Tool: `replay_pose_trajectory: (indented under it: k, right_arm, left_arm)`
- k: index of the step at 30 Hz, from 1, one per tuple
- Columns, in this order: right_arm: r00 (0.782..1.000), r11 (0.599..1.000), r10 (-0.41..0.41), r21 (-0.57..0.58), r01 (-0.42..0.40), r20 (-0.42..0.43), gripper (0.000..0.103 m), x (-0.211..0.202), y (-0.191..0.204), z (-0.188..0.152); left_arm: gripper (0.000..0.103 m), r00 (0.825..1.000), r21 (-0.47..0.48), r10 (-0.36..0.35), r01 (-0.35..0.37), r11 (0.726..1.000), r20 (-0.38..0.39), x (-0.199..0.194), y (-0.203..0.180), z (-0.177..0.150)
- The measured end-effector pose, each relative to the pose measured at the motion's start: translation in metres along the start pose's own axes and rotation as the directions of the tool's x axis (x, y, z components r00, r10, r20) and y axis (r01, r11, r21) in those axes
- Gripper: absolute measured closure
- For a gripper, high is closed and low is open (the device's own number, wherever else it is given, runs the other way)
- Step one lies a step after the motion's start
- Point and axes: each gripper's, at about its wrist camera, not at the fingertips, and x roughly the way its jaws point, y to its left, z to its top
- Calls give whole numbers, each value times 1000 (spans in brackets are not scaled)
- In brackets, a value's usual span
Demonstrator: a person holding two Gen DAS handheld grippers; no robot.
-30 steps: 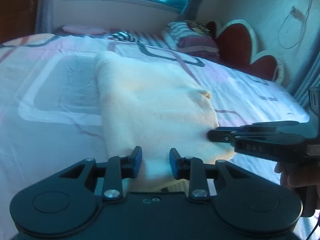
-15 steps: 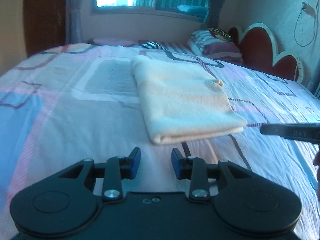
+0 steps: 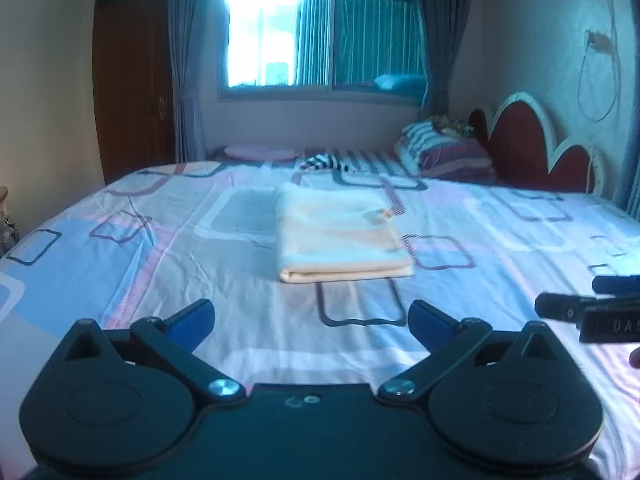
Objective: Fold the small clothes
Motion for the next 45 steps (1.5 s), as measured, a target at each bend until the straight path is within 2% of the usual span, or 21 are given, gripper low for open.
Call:
replay_pose_trajectory:
  k: [3,7,16,30,45]
  right_arm:
    - [1000,1000,-1,-1,1,12,0,-31,-3,-12]
    - [999,1000,-13,15,13,29,0,-70,-3,-19]
    - [994,999,-12,-29,16,109,0,-141,9,-20]
    - [990,999,-30,-29,34,137,0,-173,-2,-25]
    - [988,999,-17,-44,24,151,0,-179,1,-21]
  left_arm:
    - [0,1000,29,26,-26,999,6,-29,-13,-1]
    - [1,1000,-3,6,-6,1000,10,-61,-20,-5]
    - [1,999,-19,-6,7,1000,40,-104,-31,-6]
    - [1,997,-12,-20,21,1000,71,-130,-45,-9]
    - [1,996,-11,-9,10,1000,88,-133,-41,-5]
